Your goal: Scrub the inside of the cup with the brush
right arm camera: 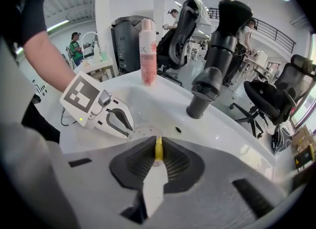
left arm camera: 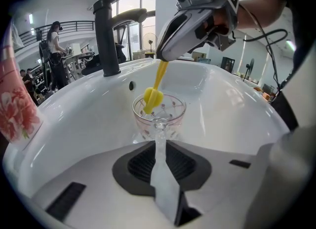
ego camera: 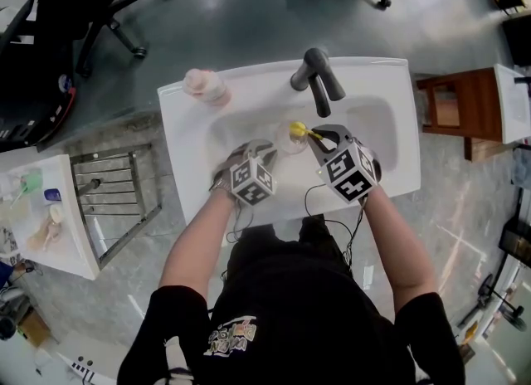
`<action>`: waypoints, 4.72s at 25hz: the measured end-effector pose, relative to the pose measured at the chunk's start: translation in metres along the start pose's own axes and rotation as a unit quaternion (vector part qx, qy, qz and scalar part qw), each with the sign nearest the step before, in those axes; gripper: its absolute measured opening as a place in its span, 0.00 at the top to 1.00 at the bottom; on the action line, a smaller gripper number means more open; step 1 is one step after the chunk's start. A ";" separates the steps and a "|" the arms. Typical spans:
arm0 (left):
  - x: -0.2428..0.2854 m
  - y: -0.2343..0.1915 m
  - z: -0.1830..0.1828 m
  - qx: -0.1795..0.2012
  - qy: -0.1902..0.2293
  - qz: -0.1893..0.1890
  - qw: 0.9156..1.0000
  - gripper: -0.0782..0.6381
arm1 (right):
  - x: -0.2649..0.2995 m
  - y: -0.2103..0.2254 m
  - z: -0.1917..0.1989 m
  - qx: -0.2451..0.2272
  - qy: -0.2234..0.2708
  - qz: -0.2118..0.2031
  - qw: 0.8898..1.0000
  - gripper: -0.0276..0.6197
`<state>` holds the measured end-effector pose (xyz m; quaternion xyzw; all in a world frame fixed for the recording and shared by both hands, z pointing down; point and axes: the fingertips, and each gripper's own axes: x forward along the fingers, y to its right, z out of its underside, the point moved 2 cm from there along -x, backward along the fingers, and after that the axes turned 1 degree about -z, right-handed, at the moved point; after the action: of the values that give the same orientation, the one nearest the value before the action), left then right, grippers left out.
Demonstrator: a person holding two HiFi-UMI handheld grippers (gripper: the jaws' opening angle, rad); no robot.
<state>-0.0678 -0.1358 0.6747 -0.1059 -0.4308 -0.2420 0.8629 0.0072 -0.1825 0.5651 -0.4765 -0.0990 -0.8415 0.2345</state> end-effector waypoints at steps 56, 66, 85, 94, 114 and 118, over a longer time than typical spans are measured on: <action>-0.001 0.001 0.002 -0.002 0.003 0.006 1.000 0.81 | 0.031 -0.008 -0.009 0.091 0.014 -0.009 0.996 0.90; -0.002 0.000 0.002 -0.005 0.003 0.004 1.000 0.81 | 0.027 -0.011 -0.002 -0.016 -0.053 -0.006 0.998 0.90; -0.001 -0.001 0.002 -0.014 0.003 0.004 1.000 0.81 | 0.032 -0.037 0.019 -0.012 -0.114 -0.112 0.987 0.90; -0.002 -0.002 0.004 -0.008 0.000 0.005 1.000 0.81 | 0.040 -0.044 0.010 0.089 -0.064 -0.137 0.985 0.90; -0.001 -0.001 0.003 -0.007 0.004 0.015 1.000 0.81 | 0.054 -0.018 -0.010 0.037 -0.002 -0.031 0.999 0.90; -0.001 0.000 0.002 -0.008 0.003 0.016 1.000 0.81 | 0.053 -0.019 -0.008 -0.026 -0.025 -0.023 0.999 0.90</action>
<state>-0.0703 -0.1348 0.6752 -0.1185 -0.4243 -0.2323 0.8672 -0.0314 -0.1852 0.6064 -0.5012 -0.0944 -0.8366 0.2002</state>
